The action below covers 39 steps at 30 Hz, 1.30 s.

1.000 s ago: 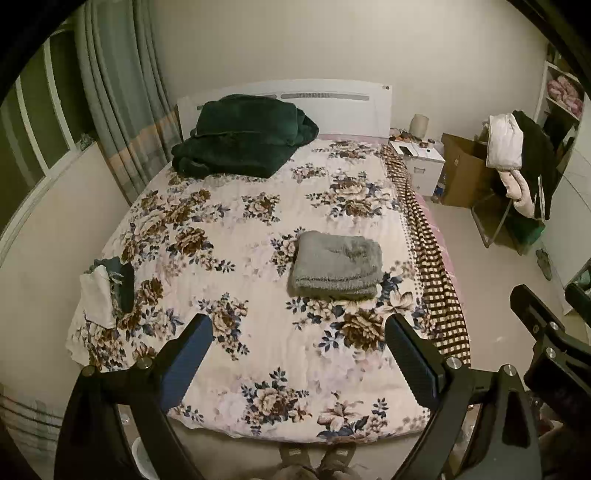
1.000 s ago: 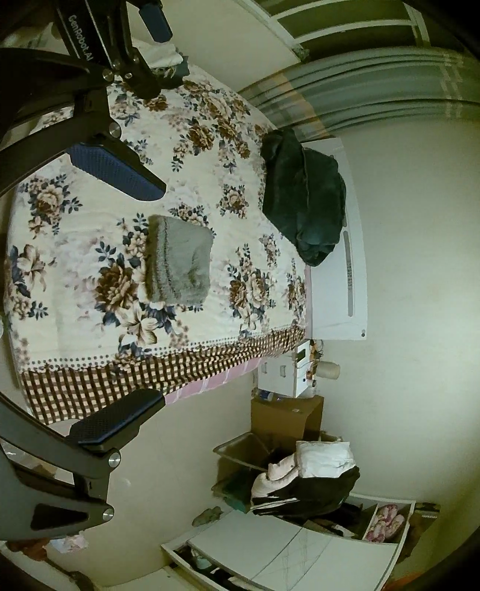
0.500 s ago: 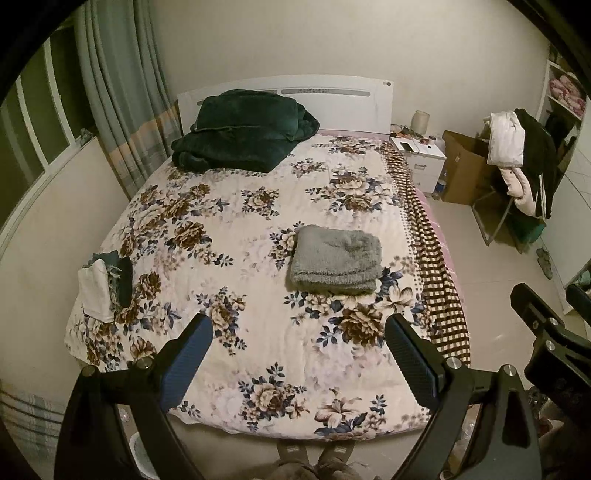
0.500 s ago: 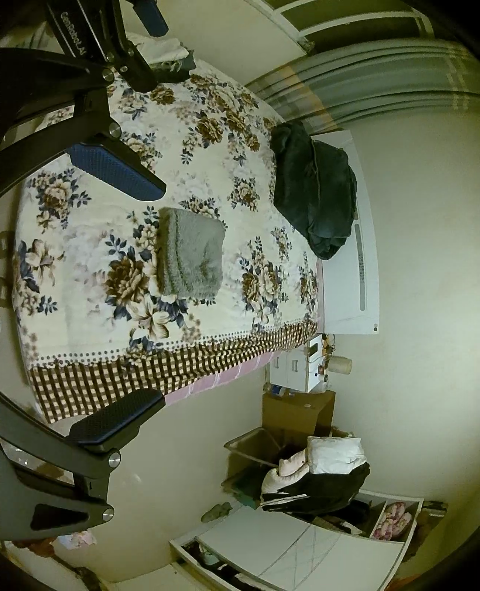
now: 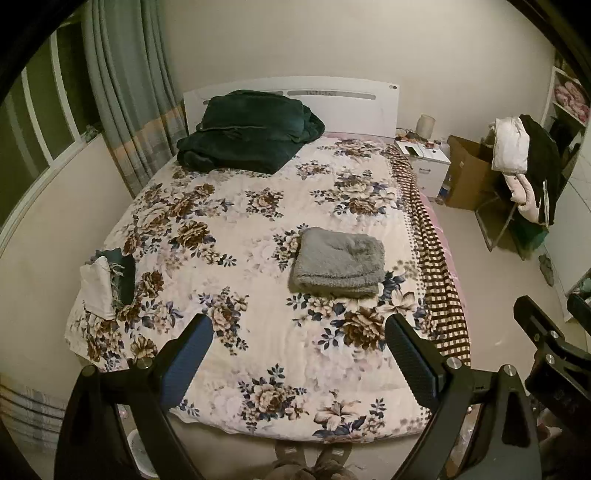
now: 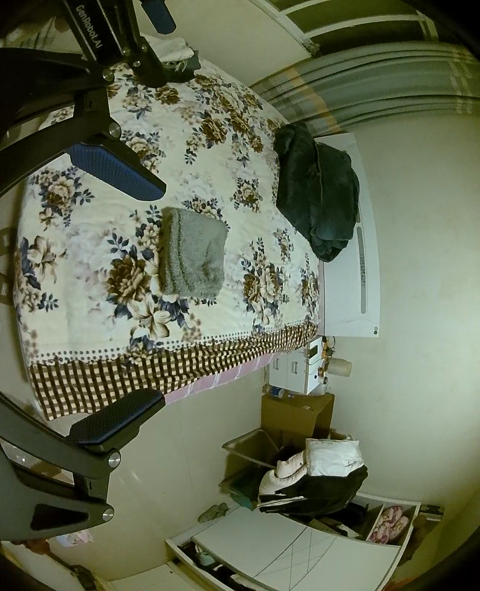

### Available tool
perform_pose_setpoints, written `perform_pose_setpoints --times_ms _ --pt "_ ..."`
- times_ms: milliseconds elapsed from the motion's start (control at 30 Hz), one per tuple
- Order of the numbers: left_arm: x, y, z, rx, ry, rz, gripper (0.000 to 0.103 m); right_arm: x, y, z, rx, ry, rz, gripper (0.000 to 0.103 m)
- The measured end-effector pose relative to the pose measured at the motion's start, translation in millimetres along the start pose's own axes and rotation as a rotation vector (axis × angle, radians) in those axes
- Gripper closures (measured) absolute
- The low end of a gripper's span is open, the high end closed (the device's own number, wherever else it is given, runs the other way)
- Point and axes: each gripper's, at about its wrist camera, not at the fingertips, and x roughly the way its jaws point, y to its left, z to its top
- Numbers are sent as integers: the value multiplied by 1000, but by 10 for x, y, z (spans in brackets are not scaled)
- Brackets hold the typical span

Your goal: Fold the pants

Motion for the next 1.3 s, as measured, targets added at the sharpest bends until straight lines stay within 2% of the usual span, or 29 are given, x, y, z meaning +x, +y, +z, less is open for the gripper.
perform_pose_setpoints --times_ms 1300 --pt "-10 -48 67 3 5 -4 8 11 -27 -29 -4 4 14 0"
